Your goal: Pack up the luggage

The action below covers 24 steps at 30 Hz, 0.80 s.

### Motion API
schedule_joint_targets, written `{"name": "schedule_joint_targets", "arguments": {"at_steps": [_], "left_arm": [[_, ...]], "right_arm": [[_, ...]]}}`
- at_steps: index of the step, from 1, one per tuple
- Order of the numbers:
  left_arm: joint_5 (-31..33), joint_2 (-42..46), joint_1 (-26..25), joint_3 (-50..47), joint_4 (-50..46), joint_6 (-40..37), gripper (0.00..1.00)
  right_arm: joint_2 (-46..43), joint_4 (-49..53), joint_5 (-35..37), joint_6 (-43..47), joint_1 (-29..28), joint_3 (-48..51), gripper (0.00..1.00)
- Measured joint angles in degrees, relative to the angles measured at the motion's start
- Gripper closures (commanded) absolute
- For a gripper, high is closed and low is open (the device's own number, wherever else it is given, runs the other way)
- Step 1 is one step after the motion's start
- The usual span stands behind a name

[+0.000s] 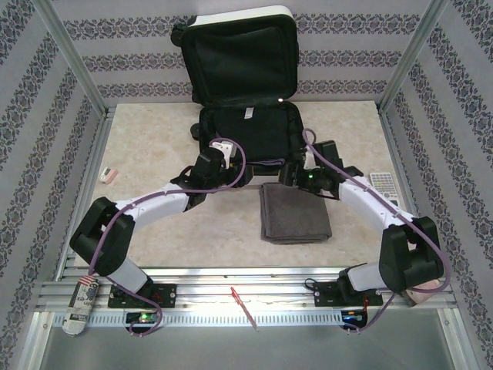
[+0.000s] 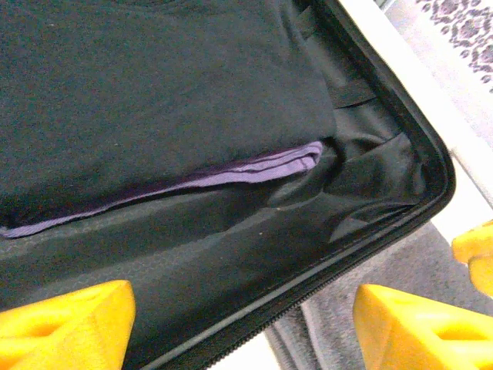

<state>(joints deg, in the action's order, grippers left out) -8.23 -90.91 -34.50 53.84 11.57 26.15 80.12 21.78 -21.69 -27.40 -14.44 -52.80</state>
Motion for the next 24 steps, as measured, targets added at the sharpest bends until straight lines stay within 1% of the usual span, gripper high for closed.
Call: {"name": "schedule_joint_targets", "arguments": {"at_steps": [5,11,16,21,24], "left_arm": [[-2.2,-1.9,-3.2,0.1,4.6,3.4,0.26],[-4.0,-3.2,-6.9,0.0,8.6,7.3,0.26],[-2.3,-3.2,-8.0,0.2,8.0,8.7,0.26],[-0.7,-3.0,-8.0,1.3,5.0,9.1,0.25],[0.0,-2.6,-8.0,2.7,1.2,8.6,0.24]], "right_arm": [[-0.1,8.3,2.6,5.9,3.1,-0.1,0.3],[-0.9,12.0,4.4,8.6,8.3,1.6,0.29],[-1.0,12.5,4.6,9.4,9.1,2.3,0.3],[-1.0,12.5,4.5,9.4,9.1,2.8,0.29],[-1.0,12.6,4.6,9.4,9.1,3.8,0.29]]}}
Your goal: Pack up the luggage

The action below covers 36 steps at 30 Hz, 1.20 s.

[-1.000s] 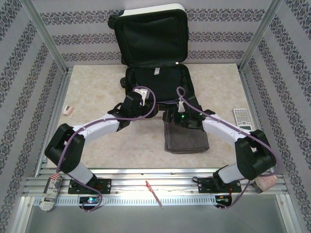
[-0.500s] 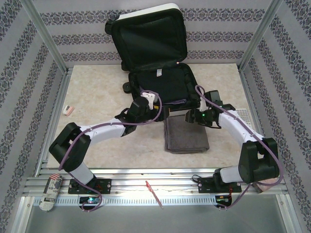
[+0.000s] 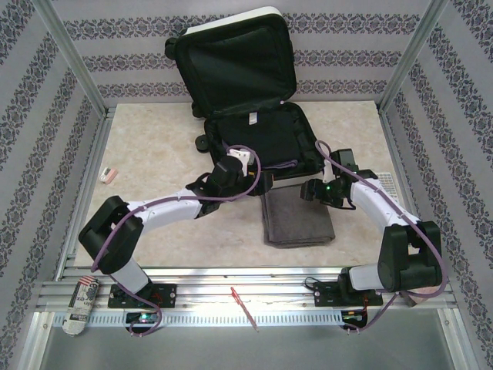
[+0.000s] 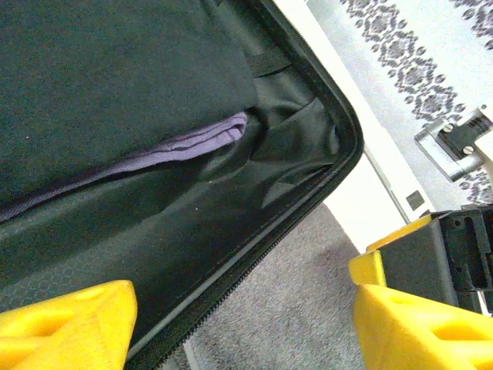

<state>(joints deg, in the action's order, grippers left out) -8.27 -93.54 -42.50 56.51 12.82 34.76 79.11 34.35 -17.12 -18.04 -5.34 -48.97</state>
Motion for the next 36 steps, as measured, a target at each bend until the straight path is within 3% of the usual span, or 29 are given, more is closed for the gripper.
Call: {"name": "schedule_joint_targets", "arguments": {"at_steps": [13,22,27,36], "left_arm": [[1.4,0.0,0.2,8.7,-22.9,-3.9,0.22],[1.5,0.3,0.2,9.6,-26.4,-4.2,0.22],[1.4,0.3,0.2,10.1,-27.8,-4.3,0.22],[1.5,0.3,0.2,10.7,-29.3,-4.8,0.22]], "right_arm": [[-3.5,1.0,1.8,-1.3,3.8,3.2,0.27],[-3.5,-0.4,-0.3,-2.6,3.1,8.9,0.28],[-2.5,-1.2,-0.3,-3.2,-1.0,9.1,0.29],[4.0,-3.3,0.3,-5.3,-7.0,7.3,0.48]]}}
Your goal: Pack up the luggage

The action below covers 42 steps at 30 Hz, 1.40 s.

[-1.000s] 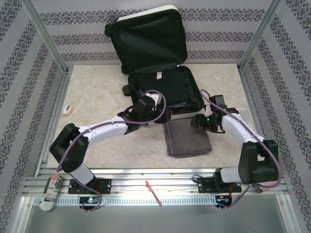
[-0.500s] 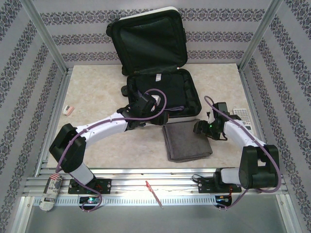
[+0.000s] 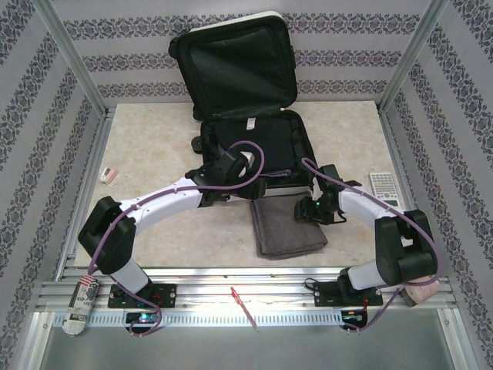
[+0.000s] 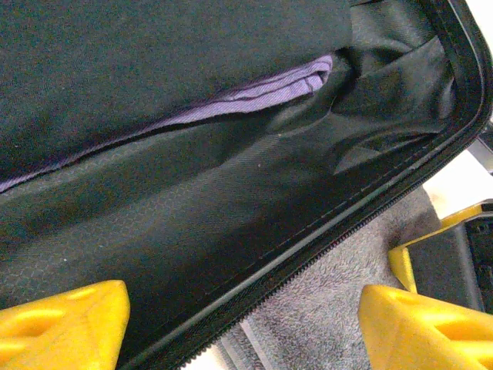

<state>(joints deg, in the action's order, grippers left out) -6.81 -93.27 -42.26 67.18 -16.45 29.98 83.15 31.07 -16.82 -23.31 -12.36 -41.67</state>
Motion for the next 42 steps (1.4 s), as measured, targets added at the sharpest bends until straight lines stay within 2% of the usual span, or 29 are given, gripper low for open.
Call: {"name": "schedule_joint_targets", "arguments": {"at_steps": [4,13,19,23,29,36,42], "left_arm": [[0.2,0.3,0.0,0.3,-1.2,-0.2,0.21],[1.0,4.3,0.0,1.7,-12.4,0.7,0.2],[-5.2,4.3,-0.1,3.7,-19.1,6.3,0.22],[-9.5,5.7,-0.7,-1.6,-17.1,11.7,0.22],[-12.1,5.5,-2.8,-5.9,-11.7,18.2,0.22],[-14.4,-2.3,-5.8,-6.1,-1.9,23.1,0.23],[-15.4,-7.2,-7.2,-6.1,0.0,25.0,0.24]], "right_arm": [[0.7,0.7,0.1,-0.6,-0.3,-0.9,0.54],[1.6,2.0,0.0,-0.6,-0.3,-2.1,0.57],[1.8,2.0,-0.2,-0.8,-0.3,-2.3,0.56],[1.8,2.0,-0.4,-0.7,-0.3,-2.4,0.56],[1.7,2.0,-0.4,-0.8,-0.3,-2.4,0.56],[1.2,1.9,-0.6,-0.8,-0.3,-2.3,0.56],[0.9,1.3,-1.1,-1.0,-0.3,-1.9,0.56]]}}
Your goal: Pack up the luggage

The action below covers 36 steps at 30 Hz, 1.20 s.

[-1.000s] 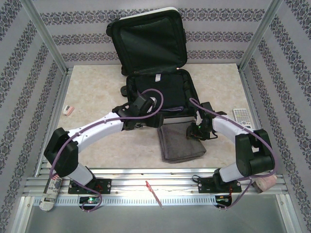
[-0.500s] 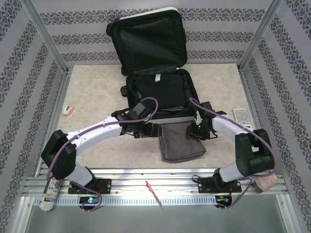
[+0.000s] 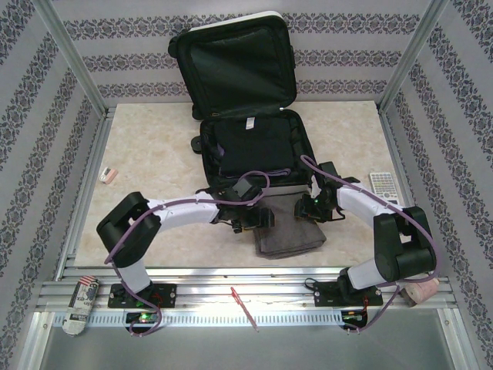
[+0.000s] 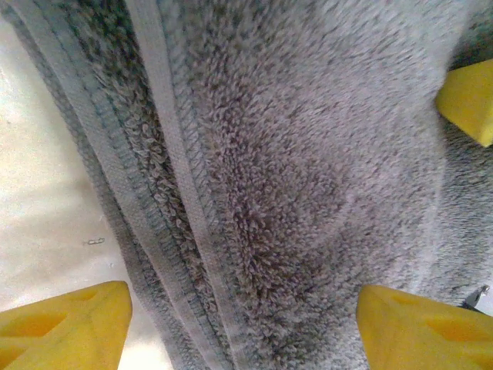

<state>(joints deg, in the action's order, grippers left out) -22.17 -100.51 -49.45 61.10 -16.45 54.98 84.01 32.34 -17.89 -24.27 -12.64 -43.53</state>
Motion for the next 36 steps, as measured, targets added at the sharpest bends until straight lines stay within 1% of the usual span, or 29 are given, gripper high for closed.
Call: {"name": "schedule_joint_targets", "arguments": {"at_steps": [10,14,17,18,20,22,25,27,29,32,36], "left_arm": [[-0.5,-4.9,-0.7,2.6,0.4,1.0,0.26],[-1.2,-5.7,-0.7,3.7,0.6,1.0,0.31],[-1.6,-6.1,-0.7,4.2,0.7,1.0,0.39],[-1.7,-6.3,-0.7,4.3,0.7,1.0,0.43],[-1.9,-6.9,-0.7,4.6,1.1,0.9,0.54],[-2.2,-7.4,-0.7,4.9,1.4,0.7,0.67],[-2.6,-7.5,-0.7,5.3,1.4,0.3,0.8],[-2.9,-7.5,-0.7,5.5,1.3,0.1,0.86],[-2.9,-7.5,-0.7,5.6,1.2,-0.3,0.89],[-3.0,-7.5,-0.7,5.6,0.9,-0.8,0.92],[-3.1,-7.2,-0.7,6.3,-0.4,-2.5,0.92]], "right_arm": [[-0.4,-1.8,-1.0,-1.6,-0.4,0.9,0.56],[-0.7,-2.7,-1.3,-2.8,-1.0,1.4,0.58],[-0.9,-3.5,-1.7,-3.7,-1.4,1.8,0.6],[-1.0,-3.8,-1.9,-3.9,-1.5,2.0,0.62],[-1.4,-4.3,-2.3,-4.1,-1.6,2.3,0.65],[-1.8,-4.5,-2.7,-4.1,-1.8,2.4,0.73],[-2.7,-4.5,-3.5,-3.9,-1.9,2.4,0.85],[-3.4,-4.5,-4.1,-3.7,-1.9,2.4,0.92],[-4.0,-4.5,-4.5,-3.3,-2.0,2.4,0.96],[-4.8,-4.0,-5.4,-2.3,-2.3,2.1,0.98],[-6.4,-2.5,-7.7,-1.2,-2.4,0.3,1.0]]}}
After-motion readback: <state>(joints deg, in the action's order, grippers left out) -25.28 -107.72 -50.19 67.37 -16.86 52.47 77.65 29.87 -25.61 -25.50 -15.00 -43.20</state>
